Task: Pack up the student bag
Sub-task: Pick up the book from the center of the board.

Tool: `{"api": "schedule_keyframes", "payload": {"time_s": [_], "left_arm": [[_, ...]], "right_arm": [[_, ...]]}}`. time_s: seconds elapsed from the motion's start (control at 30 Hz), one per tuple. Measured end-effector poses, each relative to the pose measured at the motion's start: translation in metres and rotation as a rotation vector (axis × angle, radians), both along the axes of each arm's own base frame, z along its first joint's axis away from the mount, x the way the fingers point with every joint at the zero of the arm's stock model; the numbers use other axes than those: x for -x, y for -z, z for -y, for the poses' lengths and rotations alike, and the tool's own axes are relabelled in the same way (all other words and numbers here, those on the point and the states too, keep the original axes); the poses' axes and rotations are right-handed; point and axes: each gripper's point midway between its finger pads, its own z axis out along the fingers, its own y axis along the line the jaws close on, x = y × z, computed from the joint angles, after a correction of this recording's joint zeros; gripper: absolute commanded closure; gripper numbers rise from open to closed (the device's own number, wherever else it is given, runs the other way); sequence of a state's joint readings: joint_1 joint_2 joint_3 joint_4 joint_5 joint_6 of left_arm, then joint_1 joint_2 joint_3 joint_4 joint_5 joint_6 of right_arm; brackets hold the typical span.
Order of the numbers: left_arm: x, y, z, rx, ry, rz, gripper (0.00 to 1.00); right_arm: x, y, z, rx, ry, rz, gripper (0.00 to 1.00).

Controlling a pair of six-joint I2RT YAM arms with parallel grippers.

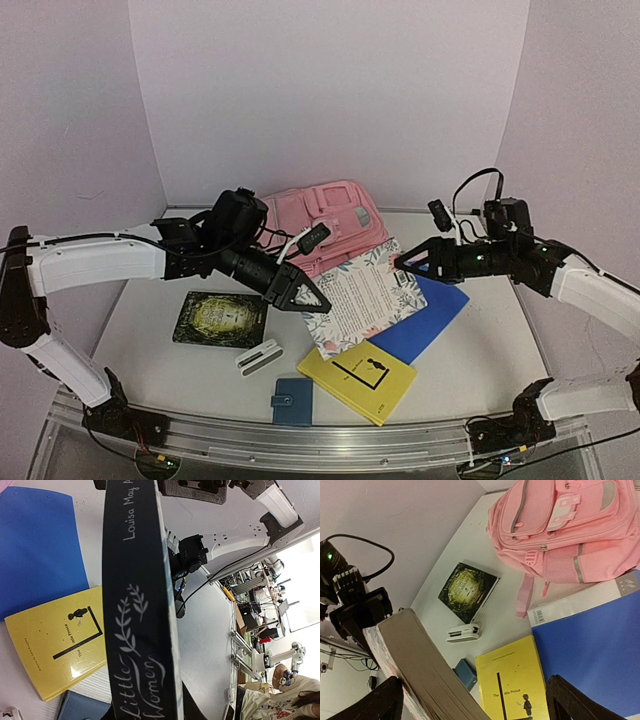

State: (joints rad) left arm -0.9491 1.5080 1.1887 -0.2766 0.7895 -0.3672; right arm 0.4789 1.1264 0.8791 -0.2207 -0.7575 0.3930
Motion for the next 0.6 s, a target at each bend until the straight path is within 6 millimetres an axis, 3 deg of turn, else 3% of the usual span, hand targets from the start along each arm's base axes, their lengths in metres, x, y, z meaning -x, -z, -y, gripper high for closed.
{"api": "schedule_keyframes", "payload": {"time_s": [0.3,0.5,0.6], "left_arm": [[0.005,-0.001,-0.002,0.008,0.036,0.006,1.00],[0.008,-0.002,-0.002,0.016,0.053,0.003,1.00],[0.011,-0.003,-0.003,0.022,0.068,0.001,1.00]], "right_arm": [[0.030,-0.019,-0.020,-0.104,-0.187,-0.001,0.34],[0.036,-0.024,-0.026,-0.136,-0.229,0.005,0.44],[0.040,-0.022,-0.032,-0.143,-0.257,-0.005,0.54]]}}
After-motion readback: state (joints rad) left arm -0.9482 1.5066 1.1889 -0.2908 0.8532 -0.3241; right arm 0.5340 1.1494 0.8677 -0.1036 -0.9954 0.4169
